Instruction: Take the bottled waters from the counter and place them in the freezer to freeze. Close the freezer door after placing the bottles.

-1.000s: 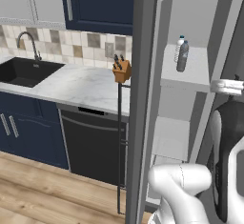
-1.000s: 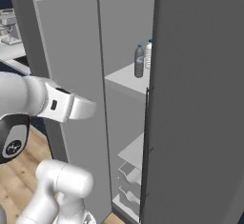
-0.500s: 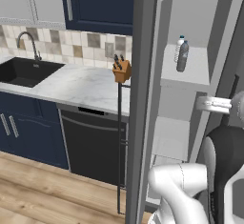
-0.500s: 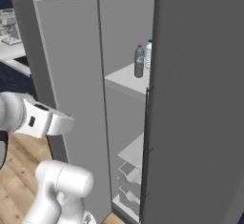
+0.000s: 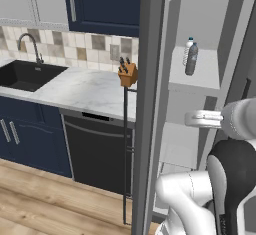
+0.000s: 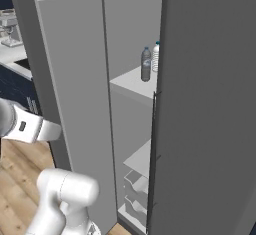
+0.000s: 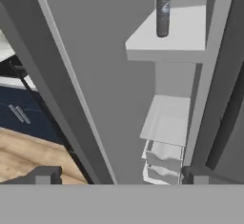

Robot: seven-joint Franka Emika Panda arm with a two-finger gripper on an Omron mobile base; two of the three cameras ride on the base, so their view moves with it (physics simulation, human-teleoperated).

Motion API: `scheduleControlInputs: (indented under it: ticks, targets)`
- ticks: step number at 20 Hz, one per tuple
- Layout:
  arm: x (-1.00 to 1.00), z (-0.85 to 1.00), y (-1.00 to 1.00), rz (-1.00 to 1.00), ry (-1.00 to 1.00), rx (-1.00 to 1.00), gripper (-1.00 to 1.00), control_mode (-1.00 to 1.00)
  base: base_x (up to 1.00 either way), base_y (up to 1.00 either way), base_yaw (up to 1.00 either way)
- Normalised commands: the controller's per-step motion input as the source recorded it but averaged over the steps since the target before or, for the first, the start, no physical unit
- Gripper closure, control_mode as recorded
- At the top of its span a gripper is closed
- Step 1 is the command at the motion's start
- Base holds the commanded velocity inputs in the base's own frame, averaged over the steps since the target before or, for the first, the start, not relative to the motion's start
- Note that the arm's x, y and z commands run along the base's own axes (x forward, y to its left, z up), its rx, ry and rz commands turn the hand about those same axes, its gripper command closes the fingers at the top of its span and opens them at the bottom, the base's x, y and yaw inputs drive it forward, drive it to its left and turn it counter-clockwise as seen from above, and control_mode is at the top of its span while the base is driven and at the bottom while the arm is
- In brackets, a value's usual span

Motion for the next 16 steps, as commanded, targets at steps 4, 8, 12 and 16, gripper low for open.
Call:
scheduleControlInputs:
  ticks: [4,8,12,16]
  targets:
    - [0.00,-0.12,0.12,0.11,0.14,0.03,-1.00,-1.00,0.00,0.00,0.00]
    - [0.00,-0.06,0.00,0.00,0.03,0.00,-1.00,-1.00,0.00,0.00,0.00]
    - [0.00,0.00,0.00,0.00,0.00,0.00,-1.00,-1.00,0.00,0.00,0.00]
    - [0.00,0.00,0.00,0.00,0.00,0.00,-1.00,-1.00,0.00,0.00,0.00]
